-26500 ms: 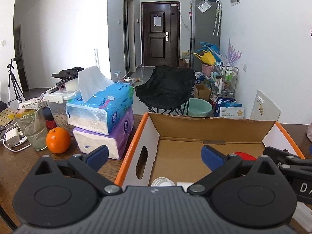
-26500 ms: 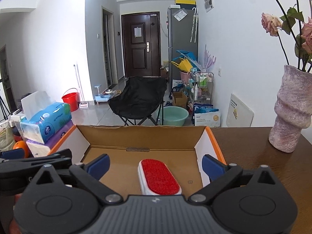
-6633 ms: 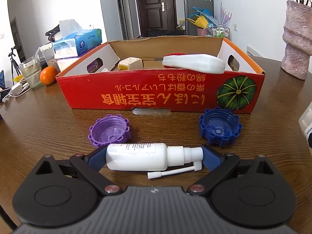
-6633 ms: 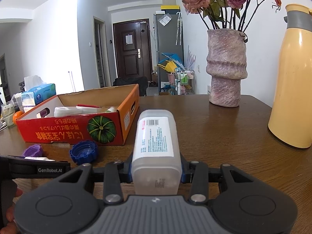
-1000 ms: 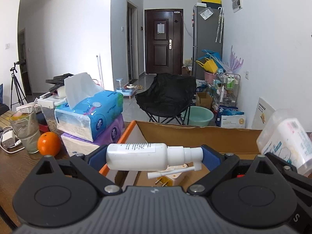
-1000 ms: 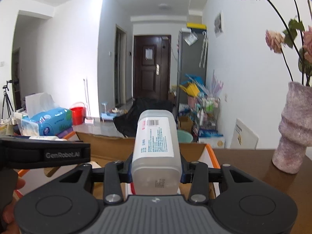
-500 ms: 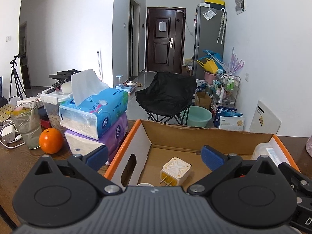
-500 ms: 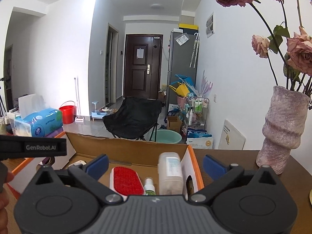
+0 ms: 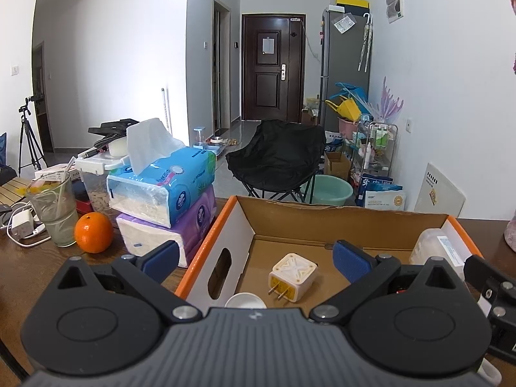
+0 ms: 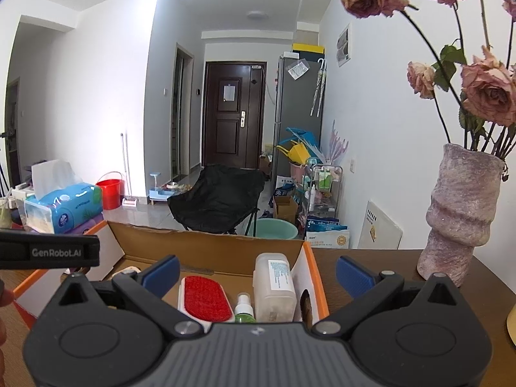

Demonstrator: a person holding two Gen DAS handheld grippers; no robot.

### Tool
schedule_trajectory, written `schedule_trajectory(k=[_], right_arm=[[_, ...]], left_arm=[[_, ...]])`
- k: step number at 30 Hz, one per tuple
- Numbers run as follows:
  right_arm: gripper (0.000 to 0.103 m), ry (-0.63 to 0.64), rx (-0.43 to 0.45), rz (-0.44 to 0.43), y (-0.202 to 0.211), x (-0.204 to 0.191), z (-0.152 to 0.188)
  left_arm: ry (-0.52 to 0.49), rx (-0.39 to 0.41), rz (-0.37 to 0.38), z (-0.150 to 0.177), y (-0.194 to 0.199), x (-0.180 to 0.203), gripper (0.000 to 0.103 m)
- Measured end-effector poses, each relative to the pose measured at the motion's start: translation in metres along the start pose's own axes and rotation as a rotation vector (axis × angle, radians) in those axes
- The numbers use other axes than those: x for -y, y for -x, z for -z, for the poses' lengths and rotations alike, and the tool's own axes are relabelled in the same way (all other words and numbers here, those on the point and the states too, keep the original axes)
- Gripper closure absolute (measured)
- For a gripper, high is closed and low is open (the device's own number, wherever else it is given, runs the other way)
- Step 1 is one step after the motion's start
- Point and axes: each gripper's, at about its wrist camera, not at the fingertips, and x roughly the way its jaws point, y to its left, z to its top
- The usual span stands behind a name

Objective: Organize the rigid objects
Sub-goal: 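Withdraw both open tools from the box toward the two caps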

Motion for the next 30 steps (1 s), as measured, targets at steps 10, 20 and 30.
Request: schedule_trajectory(k=[10, 20, 30], right_arm=[[0.0, -0.011, 0.04, 0.004, 0.03, 0.007, 0.006], [0.0, -0.009, 0.049, 0.009, 0.063, 0.01, 0.016], [0.0, -0.007, 0.024, 0.014, 0.09, 0.011, 0.034]], left_arm=[[-0.014, 0.02, -0.003, 0.009, 0.025, -0.003, 0.0], [-0.017, 0.026, 0.002, 0.023, 0.055, -0.009, 0.0], [-0.039, 0.017, 0.007, 0.043, 0.083, -0.012, 0.0]])
